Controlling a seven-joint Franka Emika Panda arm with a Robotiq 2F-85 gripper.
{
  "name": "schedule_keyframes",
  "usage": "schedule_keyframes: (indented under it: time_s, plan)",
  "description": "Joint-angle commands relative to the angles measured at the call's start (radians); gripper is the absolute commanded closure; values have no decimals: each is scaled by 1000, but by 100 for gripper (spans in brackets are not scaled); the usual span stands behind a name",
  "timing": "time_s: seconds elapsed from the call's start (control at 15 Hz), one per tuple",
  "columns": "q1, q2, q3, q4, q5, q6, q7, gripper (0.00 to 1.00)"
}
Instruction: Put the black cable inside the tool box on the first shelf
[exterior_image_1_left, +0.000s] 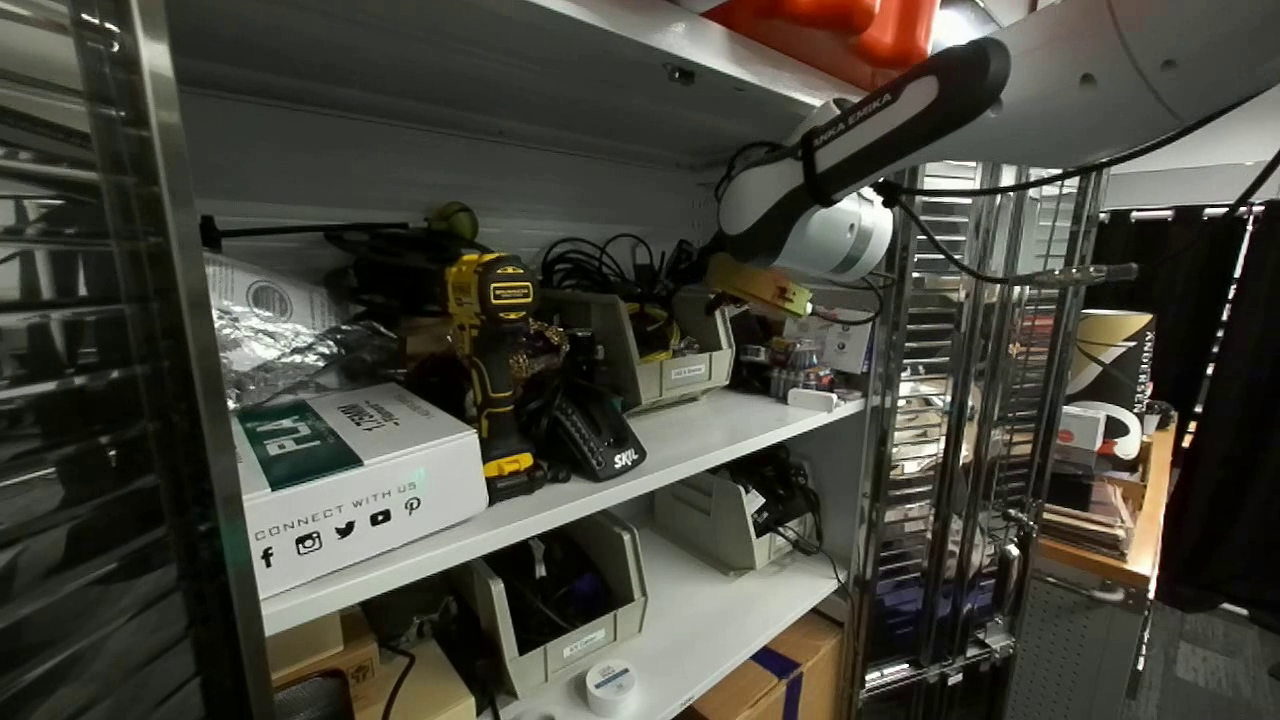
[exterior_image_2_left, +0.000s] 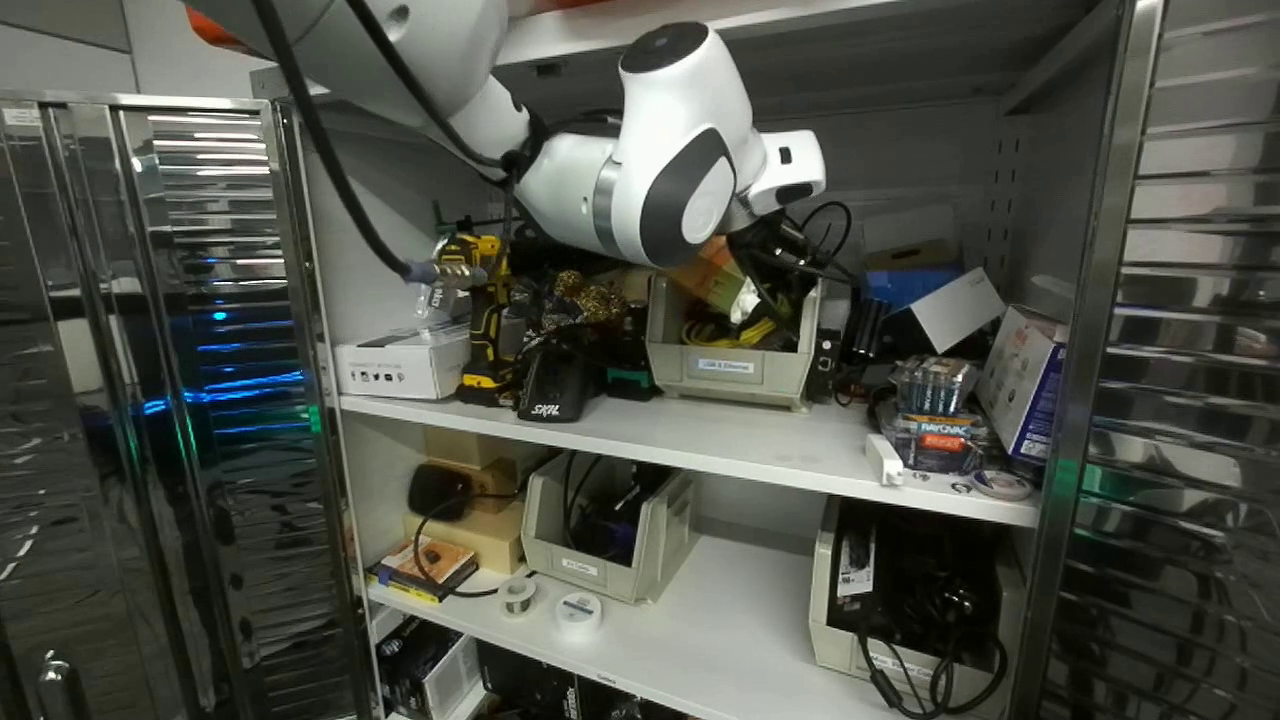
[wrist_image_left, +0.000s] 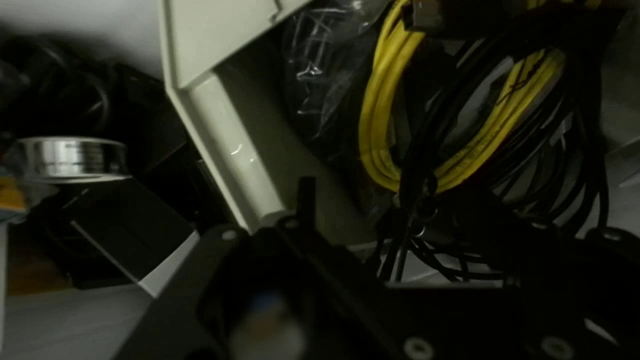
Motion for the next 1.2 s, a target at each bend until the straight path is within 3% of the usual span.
schedule_keyframes:
  time_s: [0.0, 0.2, 0.33, 0.47, 0.87, 1.13]
  plan:
    - [-1, -216, -20, -188, -22, -118, -40, 0]
    - [-45, -357, 35, -276, 121, -306, -201, 0]
    - [-30, -435, 12, -306, 239, -474, -301, 0]
    - [-35, -498, -5, -333, 282, -655, -350, 0]
    - [-33, -646, -61, -386, 128, -1197, -327, 0]
    - [-28, -714, -78, -405, 60, -1480, -361, 0]
